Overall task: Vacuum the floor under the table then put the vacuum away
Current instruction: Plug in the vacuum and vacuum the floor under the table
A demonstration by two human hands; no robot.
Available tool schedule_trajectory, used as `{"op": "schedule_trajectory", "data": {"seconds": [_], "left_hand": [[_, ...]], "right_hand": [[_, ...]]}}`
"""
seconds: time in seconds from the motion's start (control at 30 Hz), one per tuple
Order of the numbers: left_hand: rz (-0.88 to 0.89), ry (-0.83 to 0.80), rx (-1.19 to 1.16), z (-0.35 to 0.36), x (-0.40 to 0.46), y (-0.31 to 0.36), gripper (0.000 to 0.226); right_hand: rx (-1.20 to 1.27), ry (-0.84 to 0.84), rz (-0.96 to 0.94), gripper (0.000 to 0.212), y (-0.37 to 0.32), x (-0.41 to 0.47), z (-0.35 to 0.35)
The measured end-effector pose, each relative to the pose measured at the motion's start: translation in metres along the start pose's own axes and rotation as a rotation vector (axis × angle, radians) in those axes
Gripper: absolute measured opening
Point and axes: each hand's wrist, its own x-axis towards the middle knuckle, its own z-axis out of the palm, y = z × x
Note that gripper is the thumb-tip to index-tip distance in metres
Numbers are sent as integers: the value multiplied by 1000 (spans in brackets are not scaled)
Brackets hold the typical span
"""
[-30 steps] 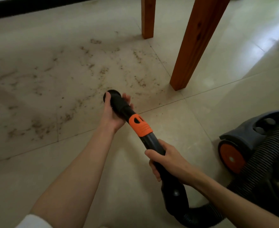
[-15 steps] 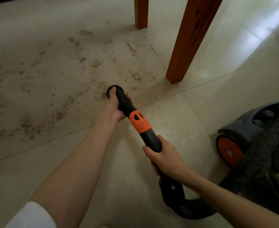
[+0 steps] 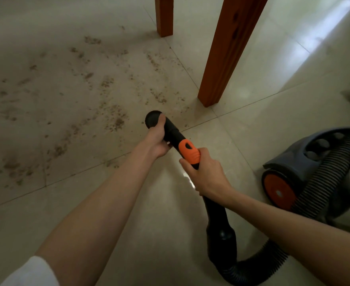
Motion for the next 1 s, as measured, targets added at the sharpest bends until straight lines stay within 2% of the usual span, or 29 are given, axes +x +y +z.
{"op": "schedule_trajectory", "data": {"seconds": [0.1, 0.2, 0.27, 0.33, 0.37, 0.5, 0.8, 1.0], "left_hand": [[151, -73, 428, -6, -5, -10, 47], [409, 26, 1049, -34, -5, -30, 49], [521, 71, 1466, -58, 1, -44, 63], [508, 49, 1814, -75, 5, -55, 83], [471, 29, 1915, -81, 7, -58, 93], [376, -34, 2026, -88, 11, -65, 110], [302, -17, 2065, -104, 19, -78, 114], [307, -7, 2068, -102, 20, -78, 115]], "right_hand": [[133, 16, 45, 30, 9, 10, -11], [255, 74, 103, 27, 28, 20, -25], [352, 62, 155, 26, 39, 25, -35], [441, 27, 198, 25, 47, 27, -46], [461, 13, 213, 24, 49, 27, -49], [438, -22, 246, 23, 56, 27, -47], [479, 26, 288, 25, 55, 42, -48], [478, -115, 303, 28, 55, 38, -40]]}}
